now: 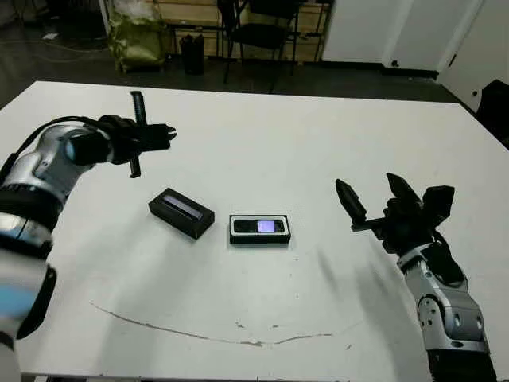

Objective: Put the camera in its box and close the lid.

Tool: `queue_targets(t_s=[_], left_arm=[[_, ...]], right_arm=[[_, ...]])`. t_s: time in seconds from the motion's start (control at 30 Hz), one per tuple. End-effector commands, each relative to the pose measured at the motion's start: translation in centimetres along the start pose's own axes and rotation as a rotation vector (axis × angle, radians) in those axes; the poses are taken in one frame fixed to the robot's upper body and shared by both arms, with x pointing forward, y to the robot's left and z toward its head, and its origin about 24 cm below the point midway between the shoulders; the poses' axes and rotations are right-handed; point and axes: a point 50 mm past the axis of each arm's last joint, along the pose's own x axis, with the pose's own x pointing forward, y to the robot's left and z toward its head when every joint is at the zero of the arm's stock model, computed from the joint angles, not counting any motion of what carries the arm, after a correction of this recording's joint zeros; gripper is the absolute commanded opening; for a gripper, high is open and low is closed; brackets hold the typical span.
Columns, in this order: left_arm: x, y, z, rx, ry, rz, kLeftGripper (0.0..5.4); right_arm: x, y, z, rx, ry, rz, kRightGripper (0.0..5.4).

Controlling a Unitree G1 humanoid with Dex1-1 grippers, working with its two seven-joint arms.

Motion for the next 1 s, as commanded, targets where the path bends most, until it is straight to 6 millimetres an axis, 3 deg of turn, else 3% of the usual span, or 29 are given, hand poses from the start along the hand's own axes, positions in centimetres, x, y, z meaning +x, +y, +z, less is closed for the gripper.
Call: queue_targets(t_s=[0.03, 0.47, 1.0], left_arm=[[1.1, -0.7, 0.4, 0.05, 0.01, -0.062, 0.01], [2.8, -2.7, 1.2, 0.168, 0.033, -0.247, 0.01], [2.6, -2.6, 0.9, 0.392, 0.108, -0.405, 0.01]], right_arm=[[-0.4, 0.0, -0.5, 0.009, 0.04, -0.029, 5.4], [-0.9, 0.6, -0.3, 0.031, 0.052, -0.049, 5.4], [-1.0, 0.9, 0.2, 0.015, 0.044, -0.072, 5.4]])
